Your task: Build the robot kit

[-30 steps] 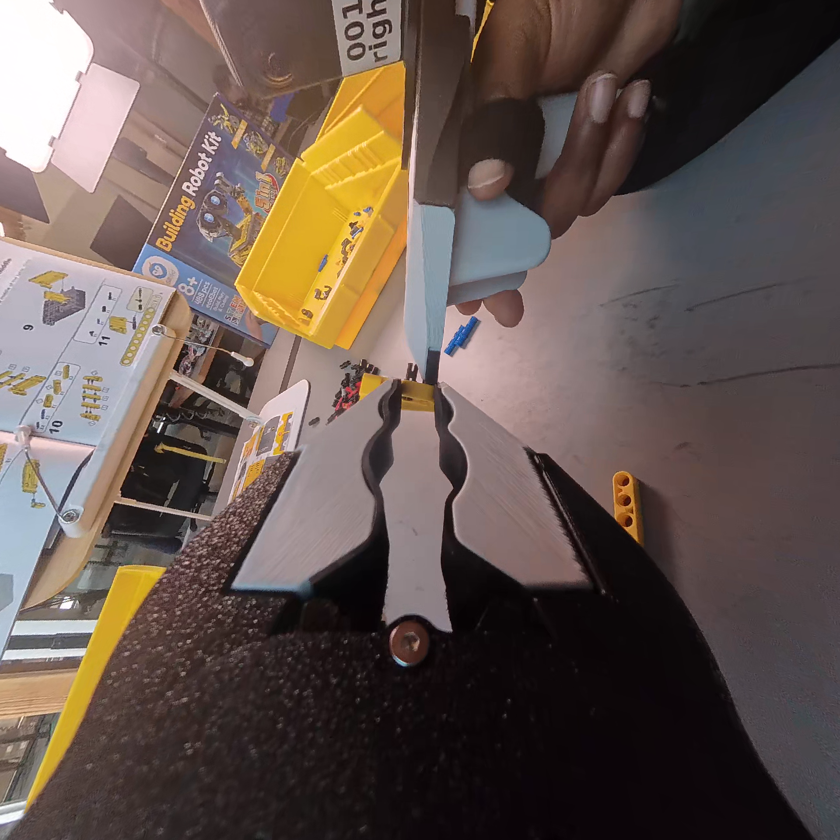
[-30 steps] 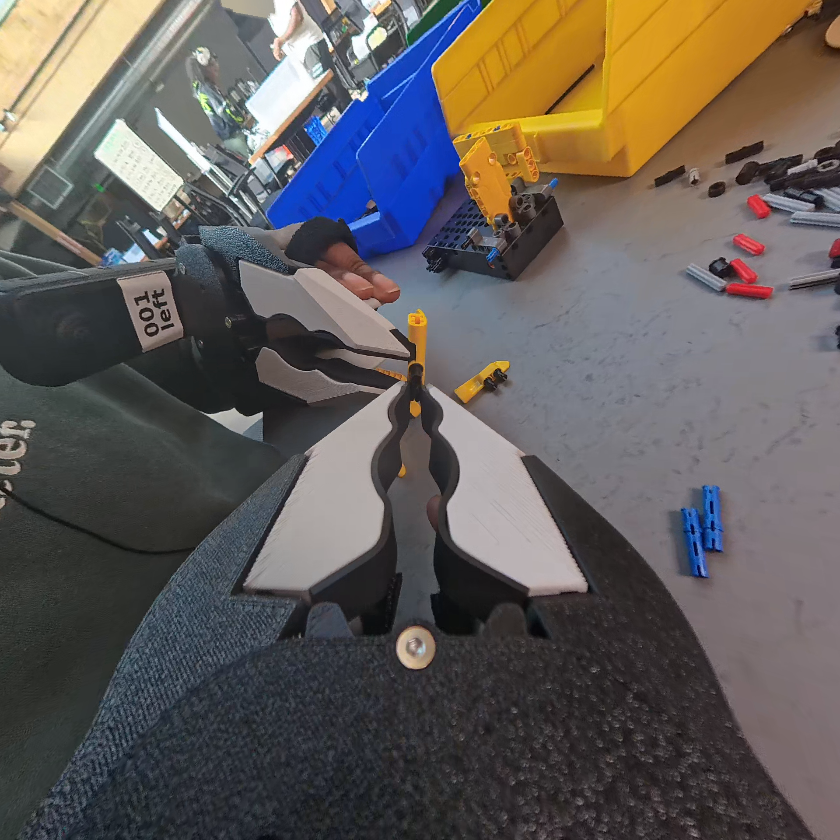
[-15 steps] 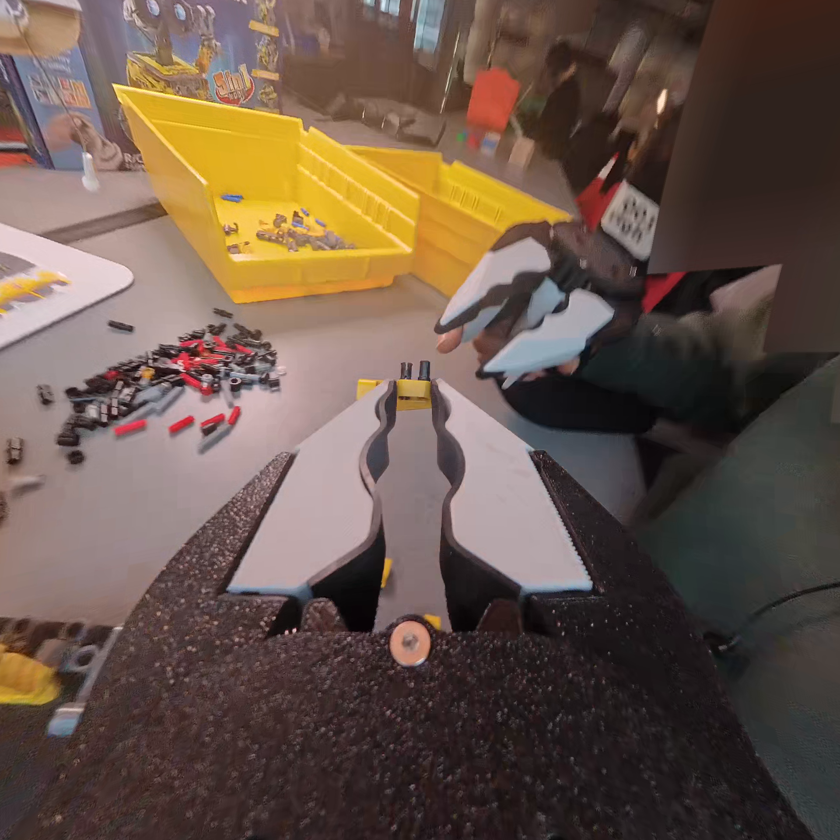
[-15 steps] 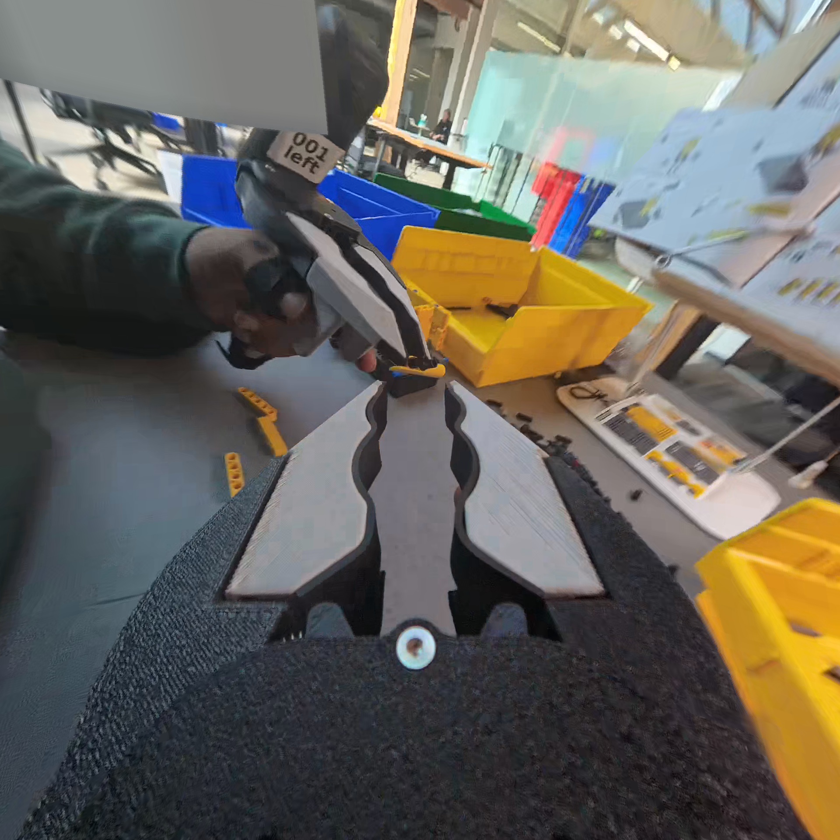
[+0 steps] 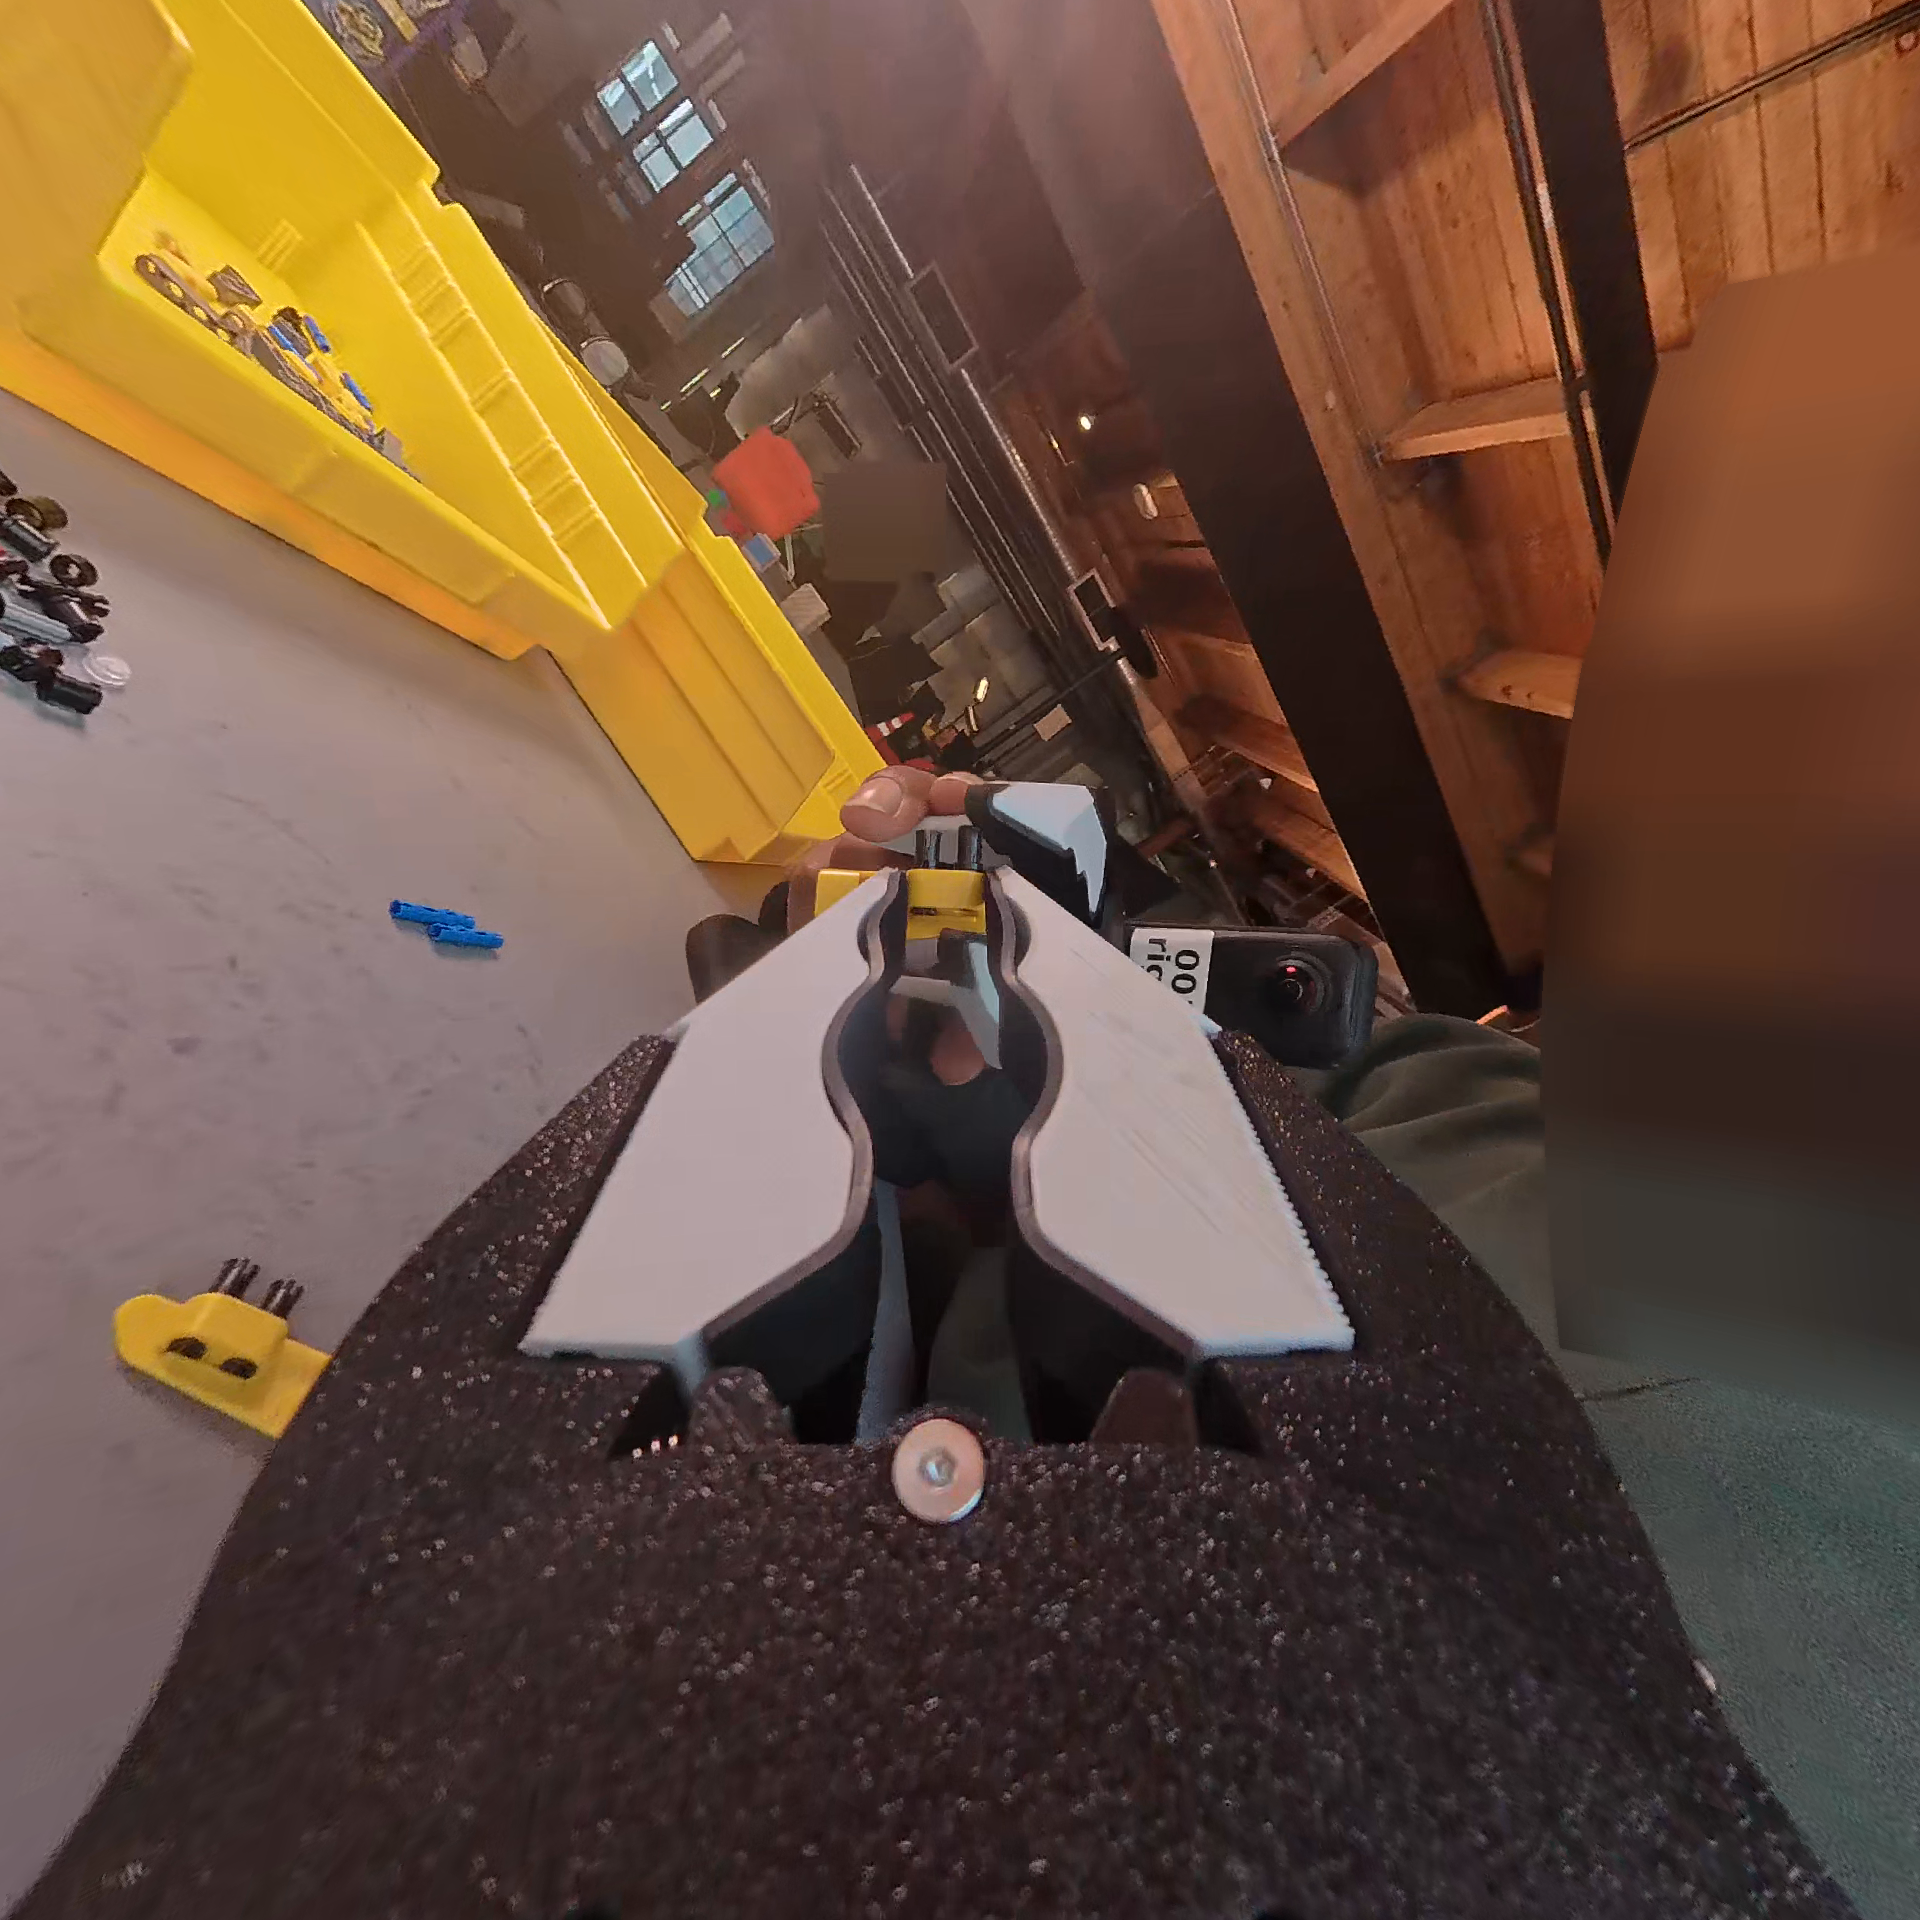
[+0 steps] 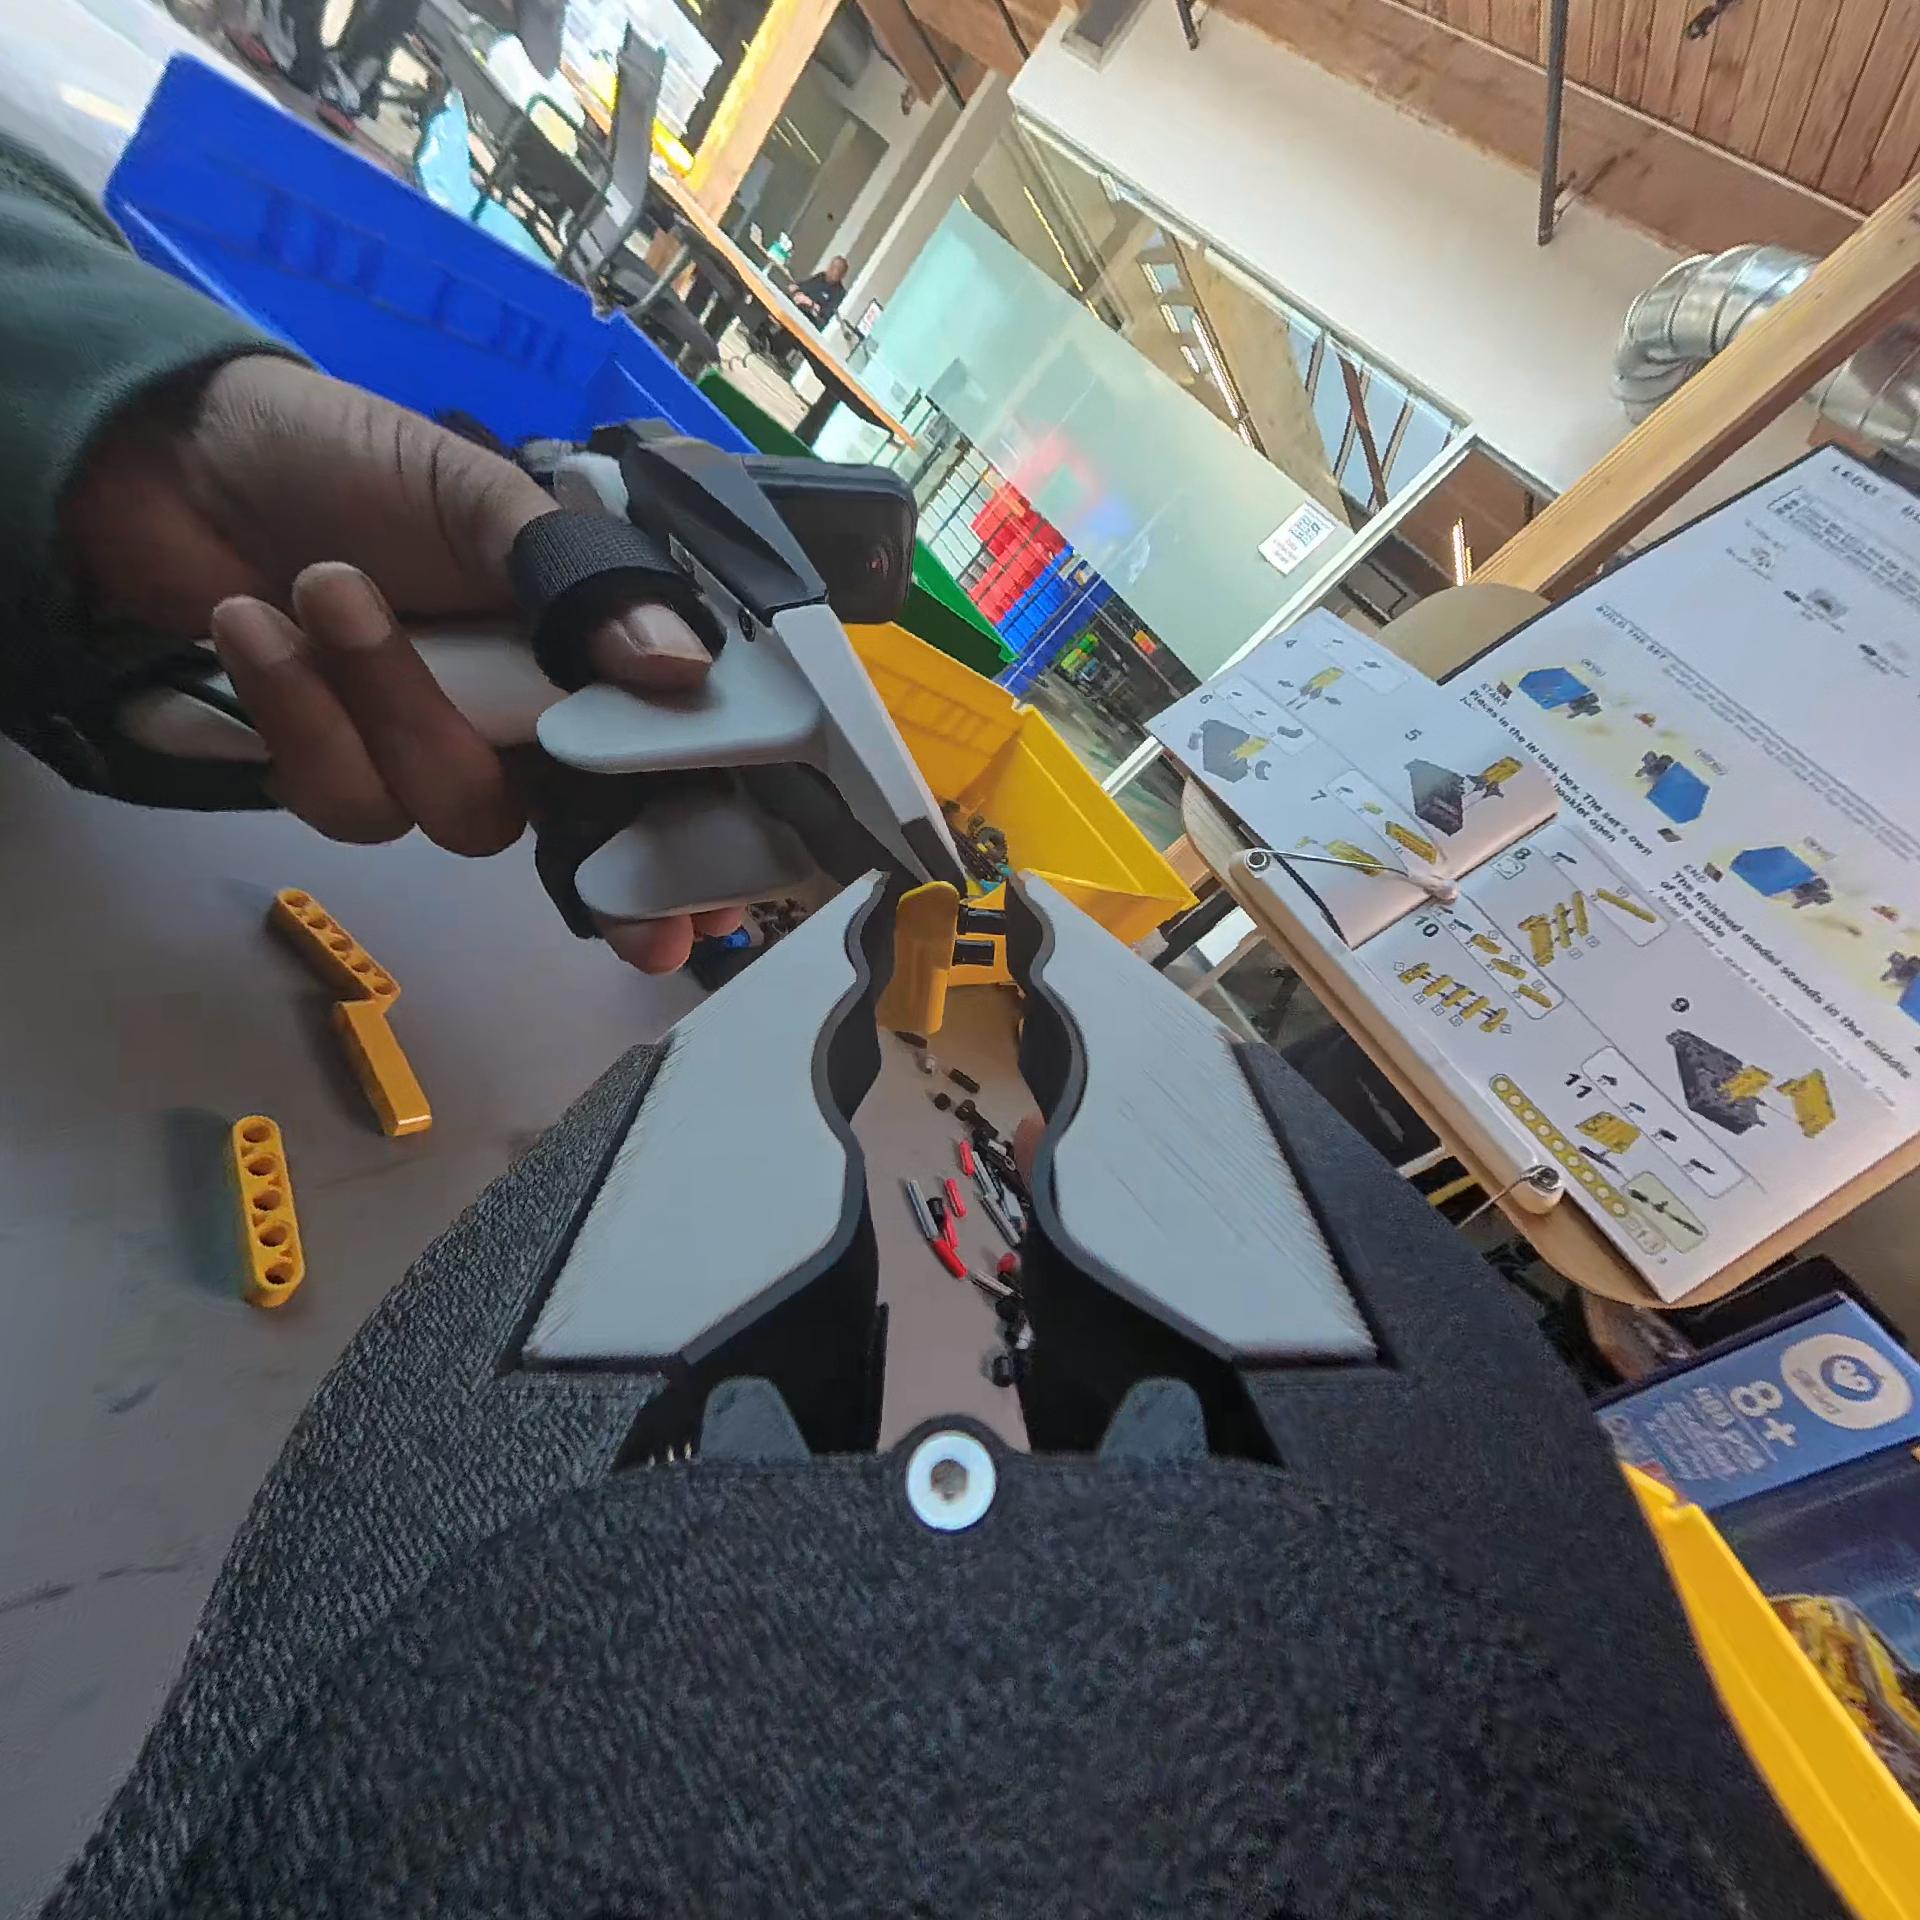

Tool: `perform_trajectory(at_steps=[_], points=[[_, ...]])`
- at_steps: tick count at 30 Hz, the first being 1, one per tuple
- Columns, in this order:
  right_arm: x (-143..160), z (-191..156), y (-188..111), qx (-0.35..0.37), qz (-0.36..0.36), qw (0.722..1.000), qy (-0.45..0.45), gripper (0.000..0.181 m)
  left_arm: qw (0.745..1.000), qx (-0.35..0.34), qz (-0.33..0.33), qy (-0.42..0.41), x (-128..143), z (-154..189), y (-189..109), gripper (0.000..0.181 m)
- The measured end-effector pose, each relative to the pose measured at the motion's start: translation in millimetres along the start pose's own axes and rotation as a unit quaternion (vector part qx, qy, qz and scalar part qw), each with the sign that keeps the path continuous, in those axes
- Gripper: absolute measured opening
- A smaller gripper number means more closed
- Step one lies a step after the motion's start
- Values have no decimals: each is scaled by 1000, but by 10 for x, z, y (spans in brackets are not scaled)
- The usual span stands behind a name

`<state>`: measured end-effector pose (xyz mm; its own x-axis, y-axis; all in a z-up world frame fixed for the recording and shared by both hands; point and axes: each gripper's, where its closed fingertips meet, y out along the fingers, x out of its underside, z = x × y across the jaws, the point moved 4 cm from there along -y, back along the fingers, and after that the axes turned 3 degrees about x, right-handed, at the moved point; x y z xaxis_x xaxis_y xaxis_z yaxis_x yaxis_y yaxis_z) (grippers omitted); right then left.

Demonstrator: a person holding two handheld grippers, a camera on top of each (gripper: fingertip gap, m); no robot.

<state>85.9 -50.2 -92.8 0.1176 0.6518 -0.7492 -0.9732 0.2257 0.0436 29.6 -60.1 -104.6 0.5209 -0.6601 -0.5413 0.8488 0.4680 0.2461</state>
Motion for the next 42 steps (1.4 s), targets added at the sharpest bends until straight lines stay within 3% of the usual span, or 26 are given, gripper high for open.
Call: perform_trajectory(at_steps=[9, 11, 13, 17, 20, 25, 26, 28, 32, 36, 39, 42], points=[[-52, 19, -61, -30, 37, 996, 78, 18, 999, 37, 8, -31, 39, 57, 32, 13], [1, 12, -49, -39, 33, 995, 88, 19, 1000, 7, -1, 2, 36, 24, 28, 13], [112, 2, -39, -51, 17, 994, 96, 23, 995, -67, -23, 77, 31, -46, 7, 13], [431, -84, -33, -106, -60, 987, 103, 33, 933, -259, -109, 223, 72, -332, -117, 13], [598, -227, 1, -126, -117, 982, 81, 32, 900, -312, -163, 256, 181, -478, -110, 13], [824, -434, -28, -185, -197, 961, 65, 33, 808, -402, -291, 317, 432, -814, -155, 14], [863, -455, -54, -200, -207, 956, 60, 33, 797, -408, -308, 320, 476, -848, -150, 14], [916, -447, -93, -211, -218, 950, 66, 33, 802, -394, -317, 318, 533, -840, -111, 14], [1022, -373, -169, -222, -241, 939, 100, 37, 817, -345, -331, 323, 490, -720, -160, 39], [992, -471, -186, -265, -249, 917, 163, 38, 790, -319, -364, 377, 425, -733, -320, 35], [973, -570, -50, -255, -269, 911, 178, 40, 792, -297, -383, 371, 459, -805, -303, 37], [1010, -626, 86, -247, -292, 906, 182, 44, 778, -312, -392, 380, 421, -867, -314, 34]])
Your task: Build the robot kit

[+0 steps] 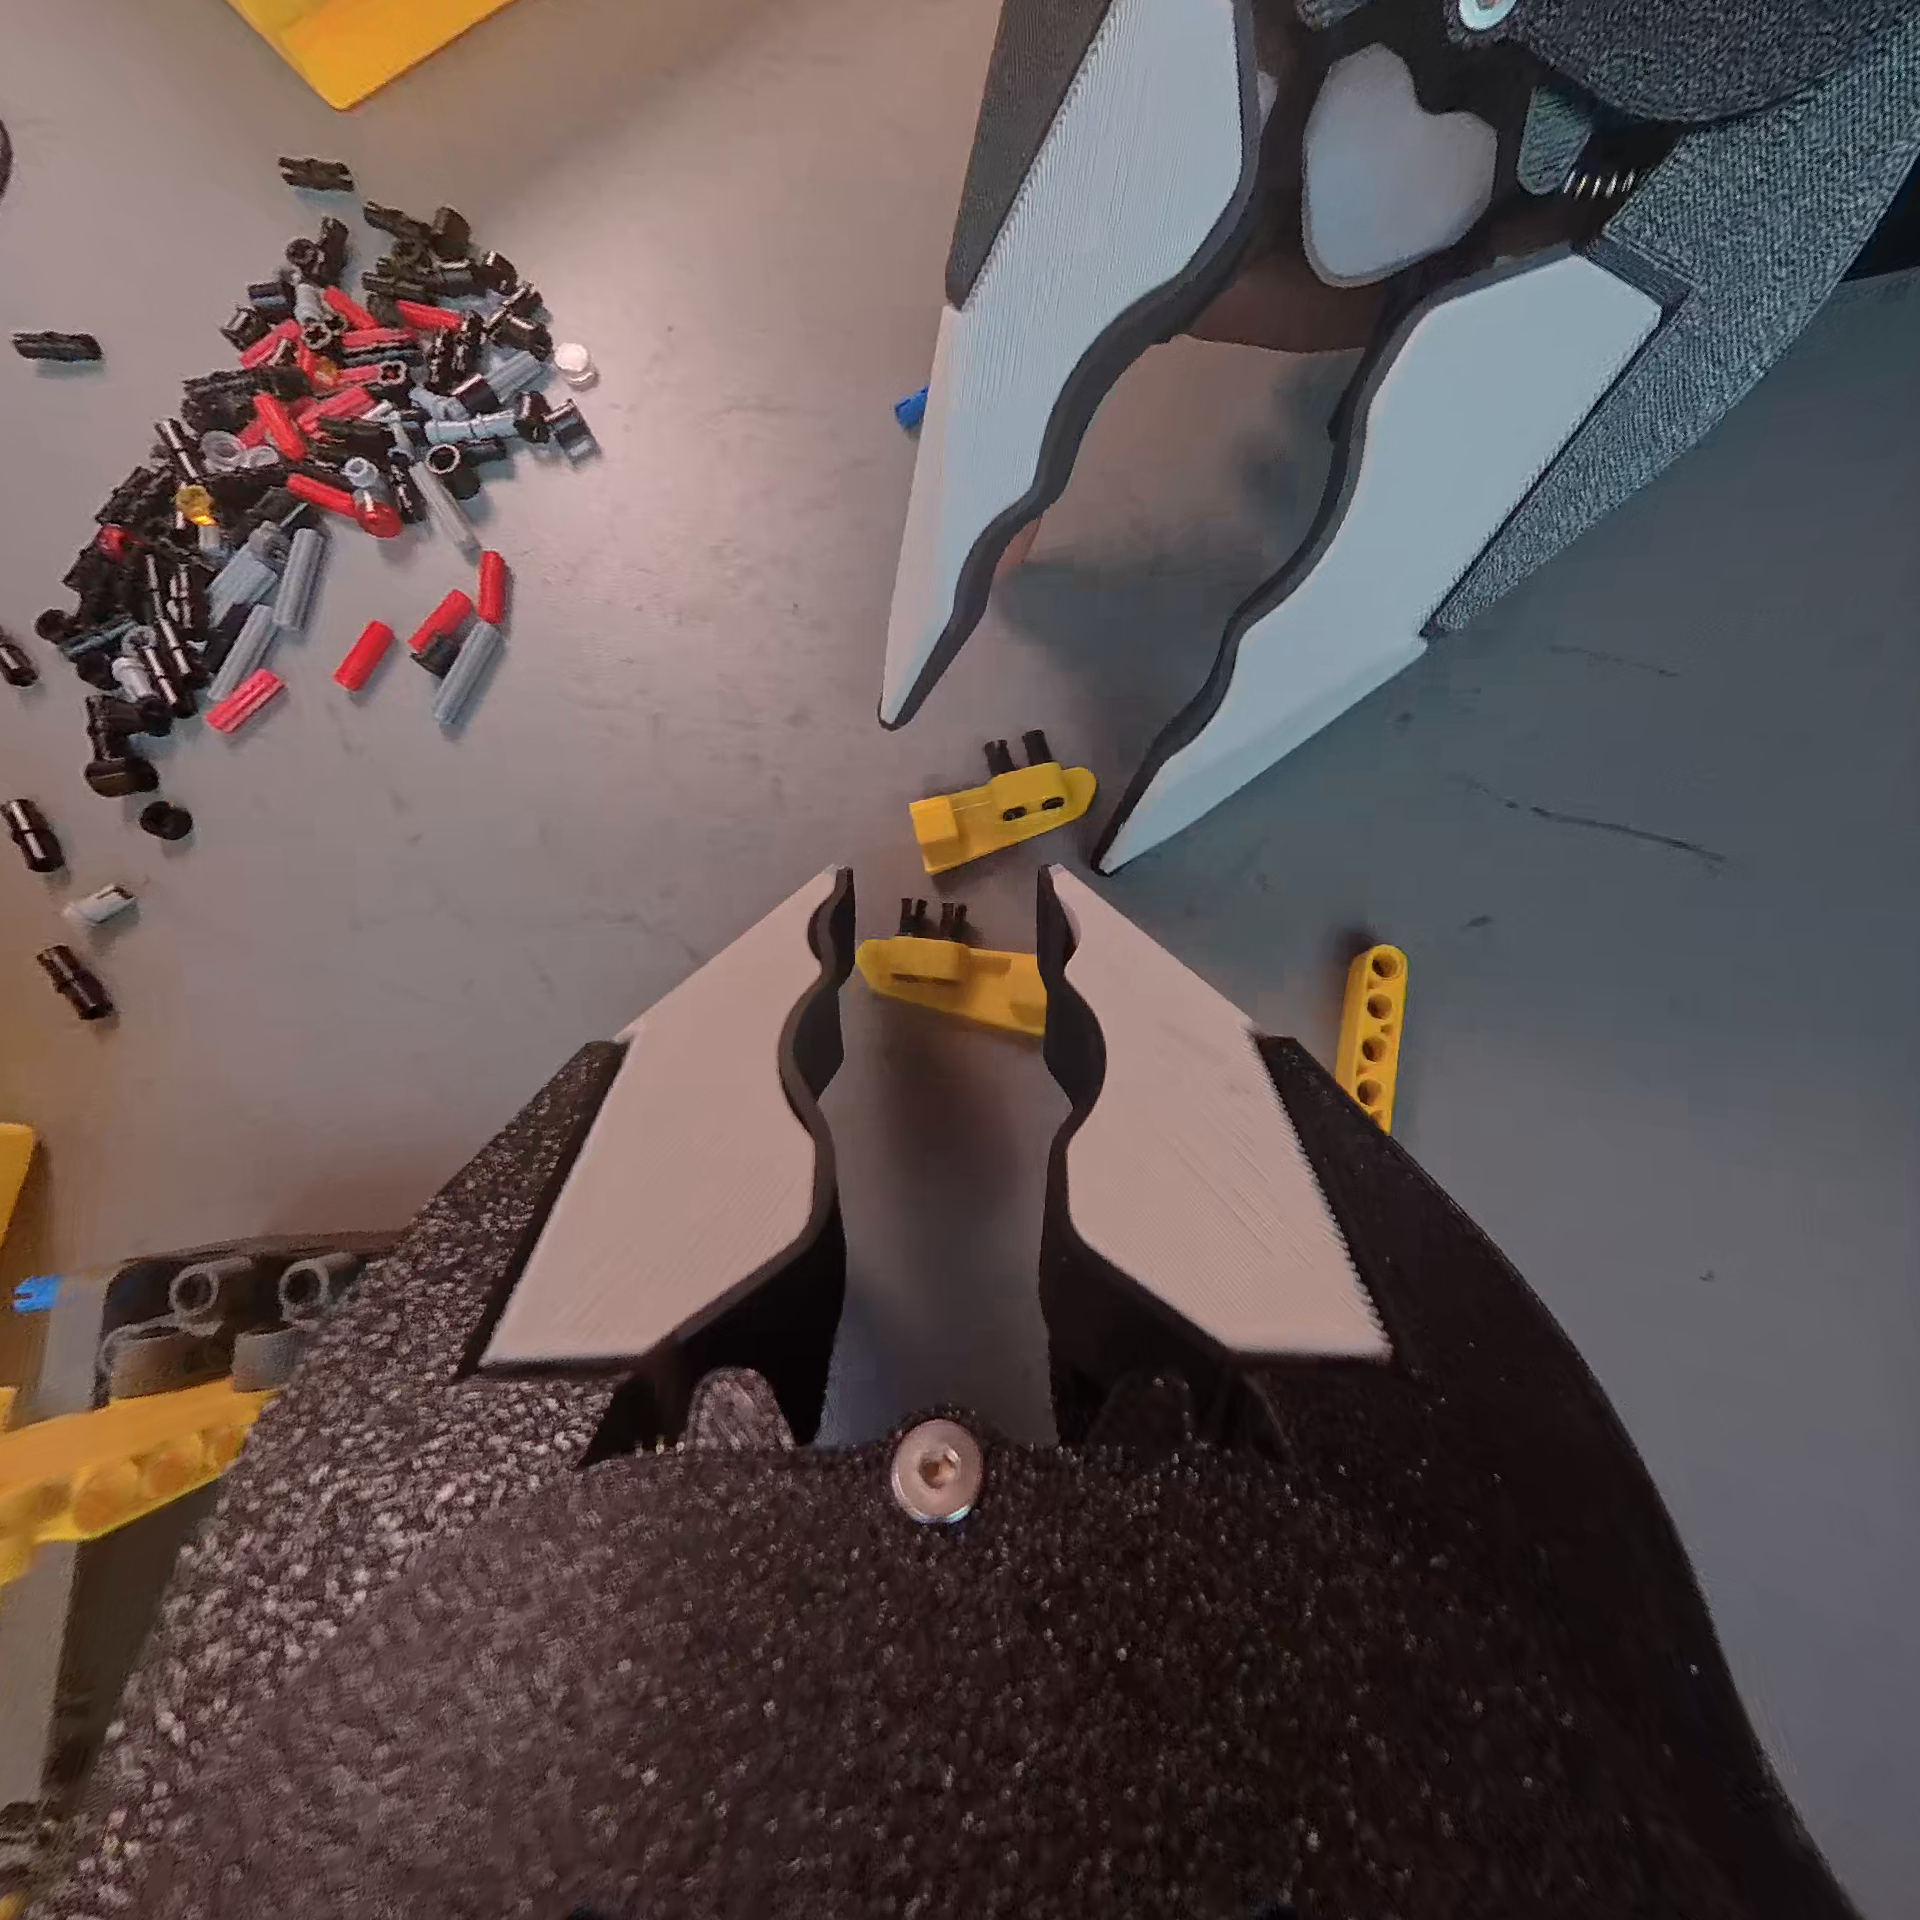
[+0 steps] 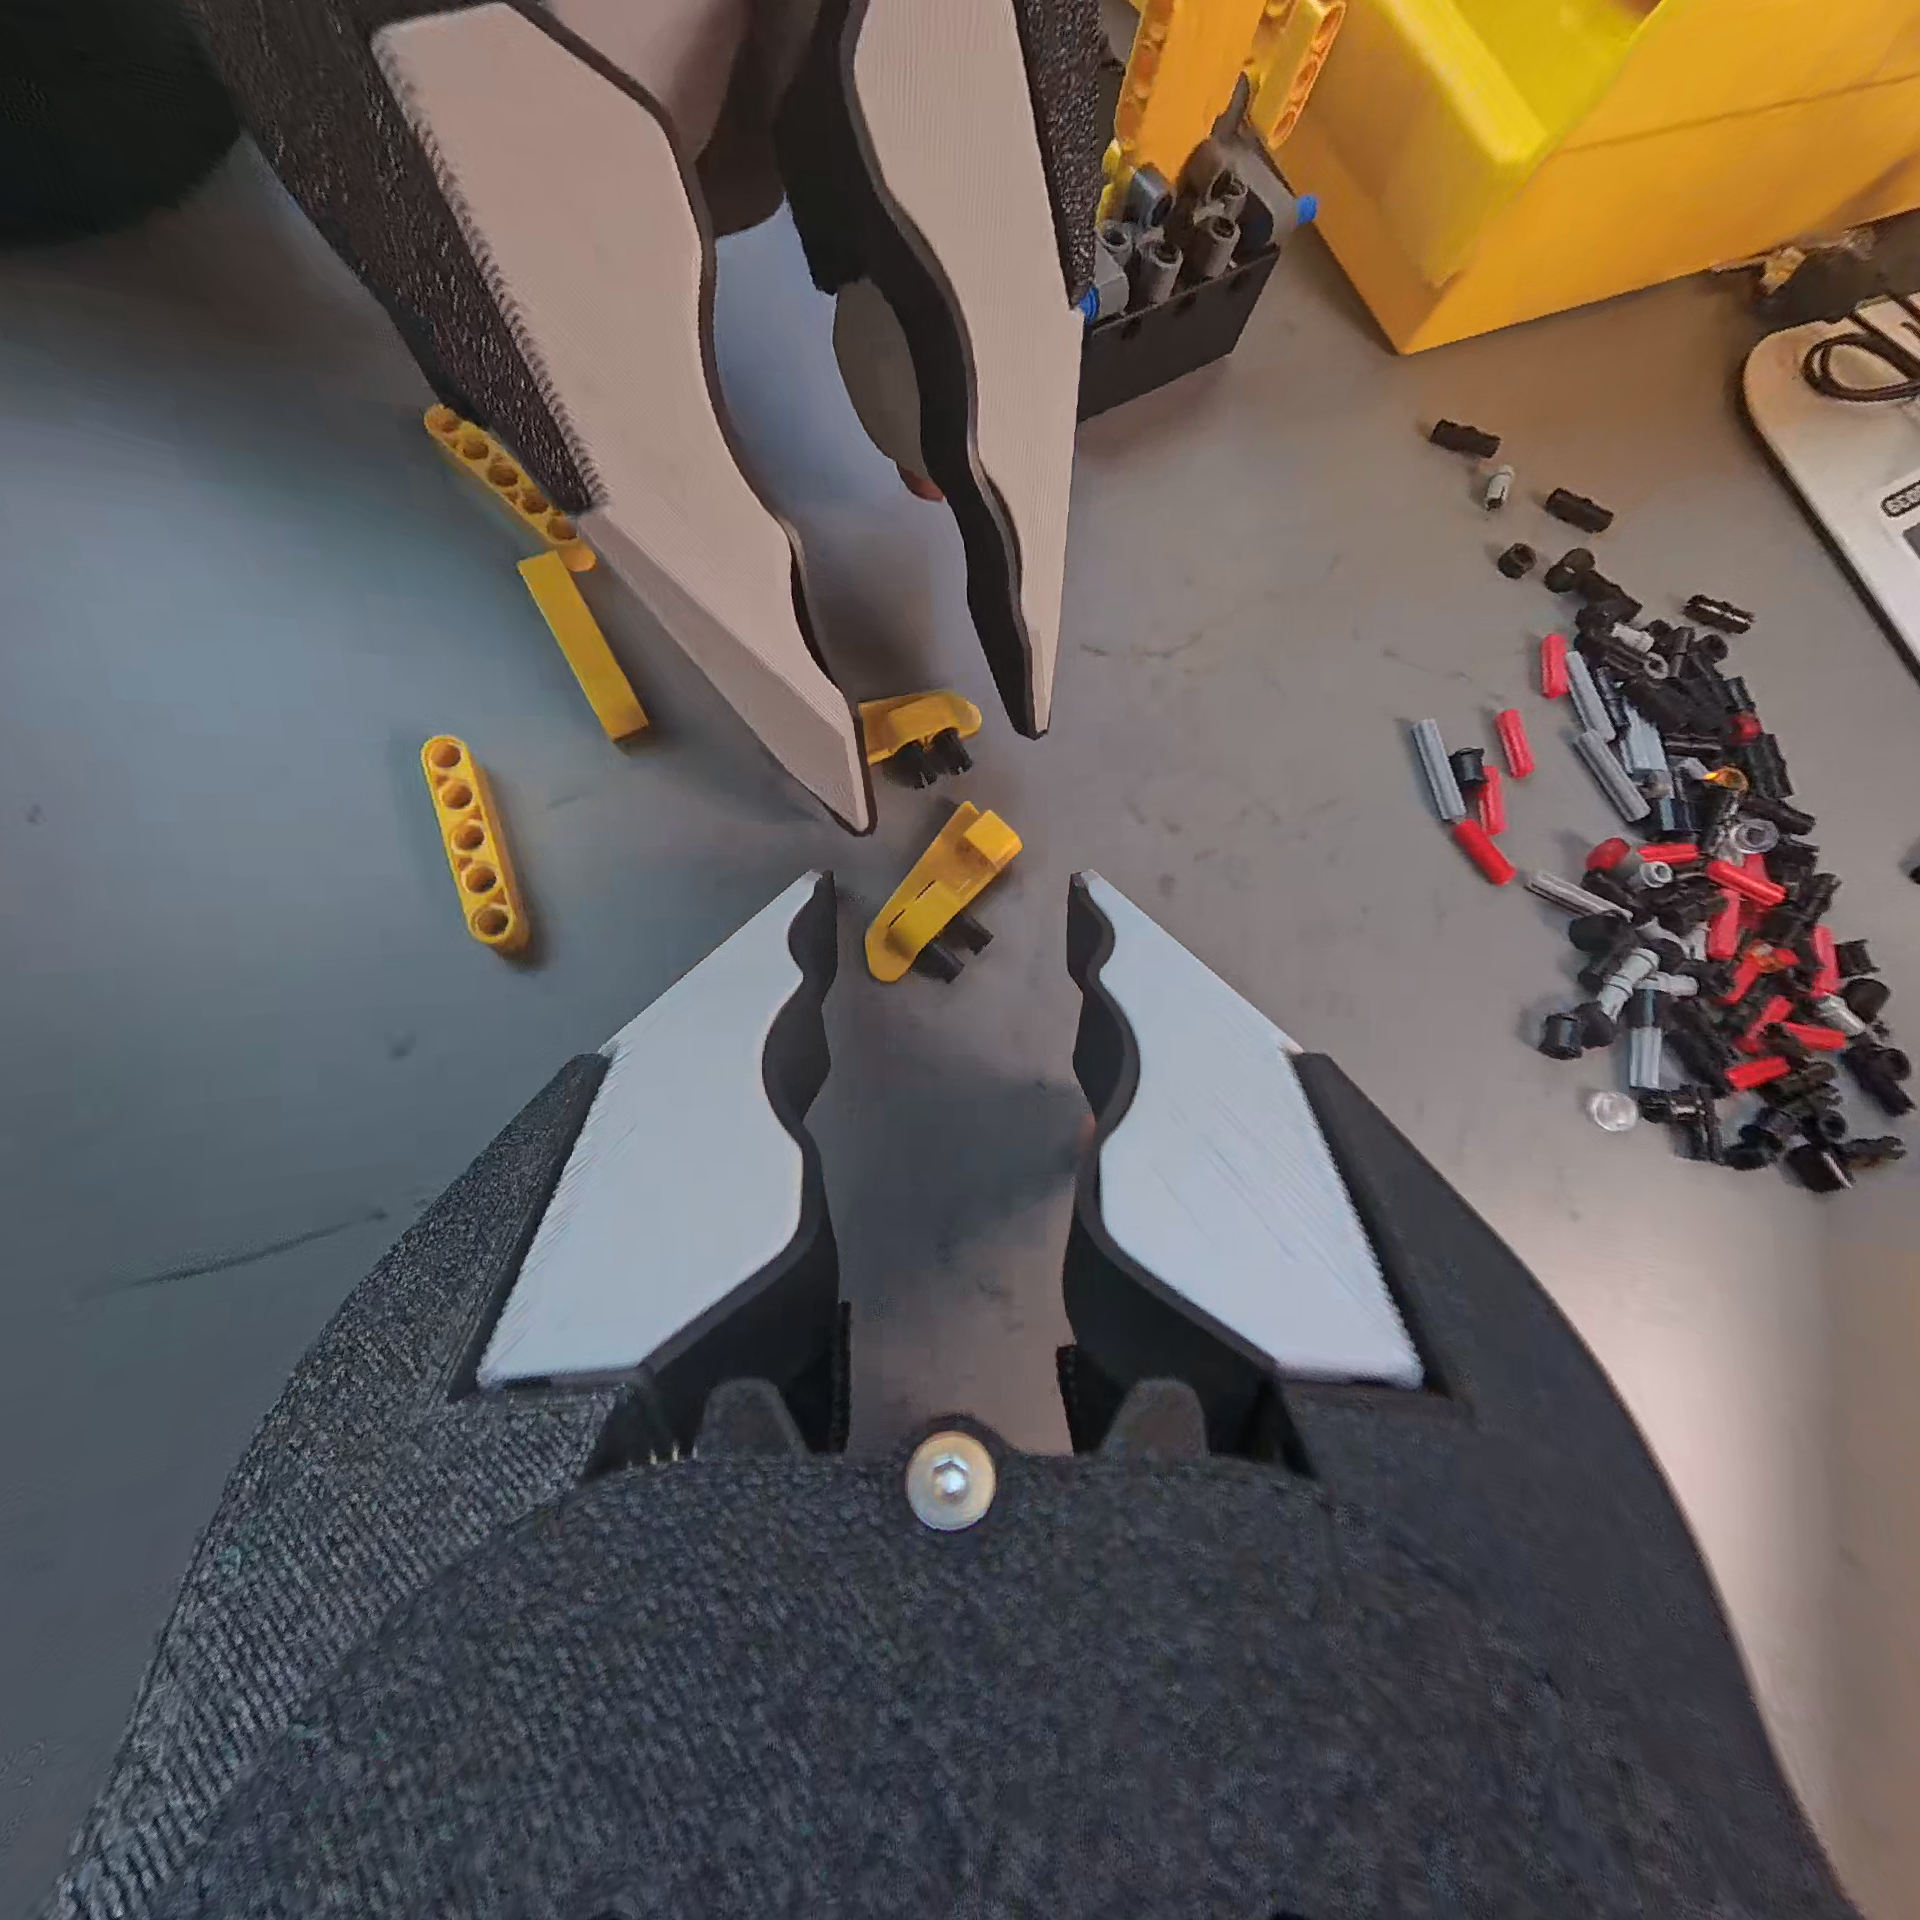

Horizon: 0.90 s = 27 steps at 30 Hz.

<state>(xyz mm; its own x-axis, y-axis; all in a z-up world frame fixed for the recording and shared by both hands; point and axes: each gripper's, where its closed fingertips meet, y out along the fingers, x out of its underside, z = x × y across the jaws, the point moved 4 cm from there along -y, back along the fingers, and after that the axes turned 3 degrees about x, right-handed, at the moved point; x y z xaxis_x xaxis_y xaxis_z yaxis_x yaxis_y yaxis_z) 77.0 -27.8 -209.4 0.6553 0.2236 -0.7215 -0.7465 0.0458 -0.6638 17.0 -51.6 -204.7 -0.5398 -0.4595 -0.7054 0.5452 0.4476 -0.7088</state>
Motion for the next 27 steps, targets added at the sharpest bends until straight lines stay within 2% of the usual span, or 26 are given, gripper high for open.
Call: perform_trajectory(at_steps=[5, 10, 12, 15, 18, 20, 21, 23, 27], points=[[9, 62, 14, -21, -20, 1000, 0, 34, 1000, -6, 25, -3, -19, -8, -81, 26], [2, 56, -18, -117, -90, 984, -96, 16, 999, 3, 40, -13, 31, -5, -106, 22], [16, 74, -55, -157, -118, 965, -175, 15, 999, 10, 43, -10, 50, 15, -123, 22], [68, 109, -129, -219, -170, 919, -280, 15, 999, 19, 49, -6, 58, 35, -141, 20], [102, 267, -142, -213, -216, 876, -375, 19, 998, 29, 52, -14, 71, 45, -126, 20], [123, 380, -178, -191, -243, 858, -411, 30, 998, 27, 47, -12, 95, 52, -118, 21], [92, 398, -196, -183, -235, 866, -402, 33, 999, 25, 45, -9, 102, 59, -119, 21], [4, 364, -247, -178, -196, 901, -343, 37, 999, 19, 46, -2, 94, 68, -136, 21], [3, 398, -345, -108, -133, 962, -211, 38, 998, 10, 57, -3, 49, 61, -185, 21]])
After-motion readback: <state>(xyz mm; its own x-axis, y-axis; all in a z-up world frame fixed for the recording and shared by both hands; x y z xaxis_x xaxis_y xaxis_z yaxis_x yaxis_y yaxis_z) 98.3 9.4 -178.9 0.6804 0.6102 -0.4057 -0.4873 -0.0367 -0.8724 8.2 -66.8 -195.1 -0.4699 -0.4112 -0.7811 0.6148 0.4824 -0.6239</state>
